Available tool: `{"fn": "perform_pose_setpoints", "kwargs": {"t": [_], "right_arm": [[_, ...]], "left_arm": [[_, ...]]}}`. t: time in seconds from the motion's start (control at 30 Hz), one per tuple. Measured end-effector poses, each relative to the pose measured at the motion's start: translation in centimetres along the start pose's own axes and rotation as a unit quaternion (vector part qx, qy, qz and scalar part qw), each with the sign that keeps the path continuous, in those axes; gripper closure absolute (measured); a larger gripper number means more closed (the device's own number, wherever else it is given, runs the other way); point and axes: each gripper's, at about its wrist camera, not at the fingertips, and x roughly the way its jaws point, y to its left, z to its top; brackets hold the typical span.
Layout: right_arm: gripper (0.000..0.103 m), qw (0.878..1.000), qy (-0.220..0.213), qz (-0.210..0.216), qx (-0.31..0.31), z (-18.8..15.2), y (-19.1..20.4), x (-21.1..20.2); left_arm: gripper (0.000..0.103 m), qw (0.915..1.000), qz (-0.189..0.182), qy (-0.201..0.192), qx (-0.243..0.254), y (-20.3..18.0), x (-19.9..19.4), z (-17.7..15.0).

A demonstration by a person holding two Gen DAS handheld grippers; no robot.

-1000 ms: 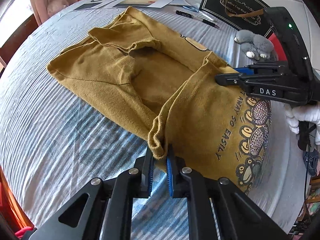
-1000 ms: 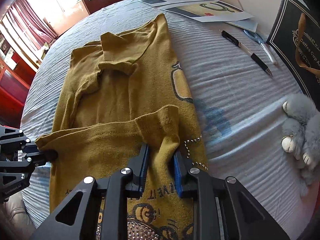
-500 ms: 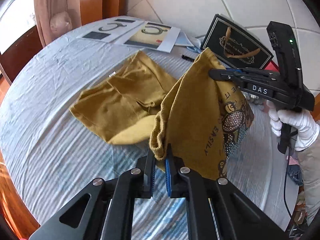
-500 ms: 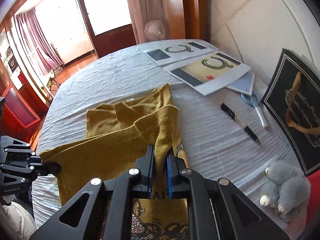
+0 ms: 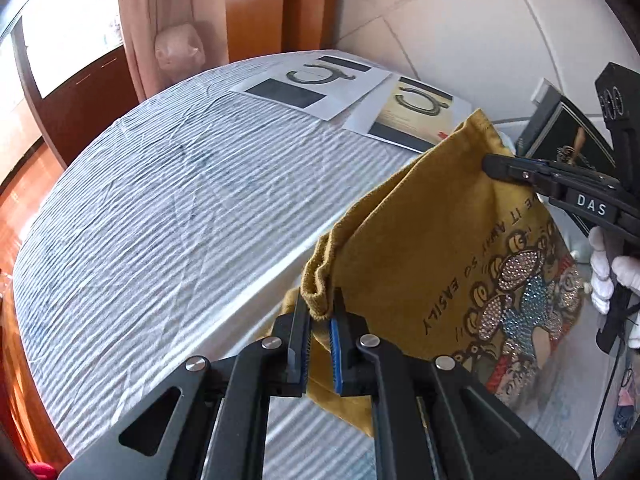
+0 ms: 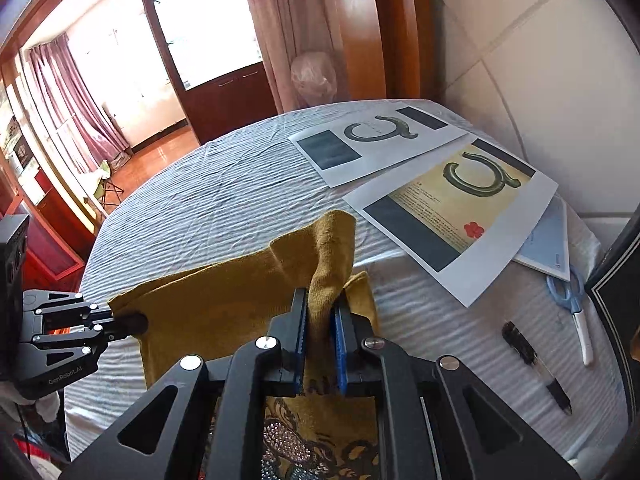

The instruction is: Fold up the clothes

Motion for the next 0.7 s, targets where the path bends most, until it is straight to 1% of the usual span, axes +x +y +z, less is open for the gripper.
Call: {"fn": "perform_pose_setpoints", "kwargs": {"t": [0.03, 0.07, 0.1, 0.13, 0.2, 0.27, 0.3, 0.37, 0.4, 0.43, 0.47, 0.5, 0.57, 0.63, 0.7], "right_arm": [[0.073, 1.0, 0.001, -0.003, 0.006, -0.1, -0.3, 0.1], [0.056, 1.0, 0.002, -0.006, 0.013, -0.2, -0.6, 0.2], [0.05, 1.0, 0.004, -0.008, 0.019, -0.3, -0.9, 0.4], [0.048, 1.0, 0.005, -0.011, 0.026, -0.4, -1.2, 0.5], [0.048, 0.999, 0.007, -0.017, 0.038, -0.6, -1.8, 0.7], [0.048, 0.998, 0.01, -0.022, 0.051, -0.7, -2.4, 0.9], [0.048, 0.998, 0.015, -0.026, 0.054, -1.1, -2.8, 0.4], [0.048, 0.997, 0.022, -0.032, 0.065, -2.7, -3.7, -1.3], [0.048, 0.997, 0.022, -0.032, 0.071, -3.5, -4.1, -2.1], [0.044, 0.996, 0.023, -0.033, 0.074, -4.1, -4.3, -2.8], [0.04, 0.996, 0.025, -0.035, 0.075, -4.9, -4.4, -3.7], [0.04, 0.996, 0.028, -0.039, 0.075, -5.7, -4.5, -4.4], [0.039, 0.995, 0.033, -0.045, 0.081, -7.2, -4.9, -5.5], [0.038, 0.994, 0.04, -0.048, 0.093, -8.8, -5.4, -6.4], [0.036, 0.992, 0.046, -0.054, 0.103, -10.2, -5.8, -7.0]], "left_arm": [[0.096, 1.0, 0.001, 0.001, -0.009, 0.9, 1.0, 0.3], [0.096, 0.9999, -0.005, 0.007, -0.011, 1.3, 1.6, 0.3], [0.096, 0.9998, -0.01, 0.013, -0.014, 1.7, 2.2, 0.2], [0.096, 0.9995, -0.016, 0.02, -0.017, 2.1, 2.8, 0.2], [0.096, 0.9989, -0.026, 0.032, -0.022, 2.9, 3.9, 0.2], [0.096, 0.9985, -0.036, 0.039, -0.016, 2.6, 3.8, -0.5], [0.094, 0.9982, -0.041, 0.043, -0.014, 2.5, 3.7, -0.8], [0.08, 0.9975, -0.048, 0.049, -0.019, 2.5, 2.8, -1.5], [0.063, 0.9973, -0.052, 0.048, -0.022, 2.6, 2.2, -1.9], [0.053, 0.9975, -0.054, 0.04, -0.023, 2.7, 1.3, -2.4], [0.052, 0.9977, -0.056, 0.031, -0.023, 2.8, 0.4, -2.8], [0.052, 0.9975, -0.061, 0.026, -0.023, 2.8, -0.3, -3.3], [0.052, 0.9964, -0.078, 0.03, -0.016, 2.3, -1.6, -4.6], [0.052, 0.9952, -0.09, 0.038, 0.001, 1.1, -2.1, -5.9], [0.052, 0.9943, -0.095, 0.045, 0.02, -0.5, -2.0, -6.8]]}}
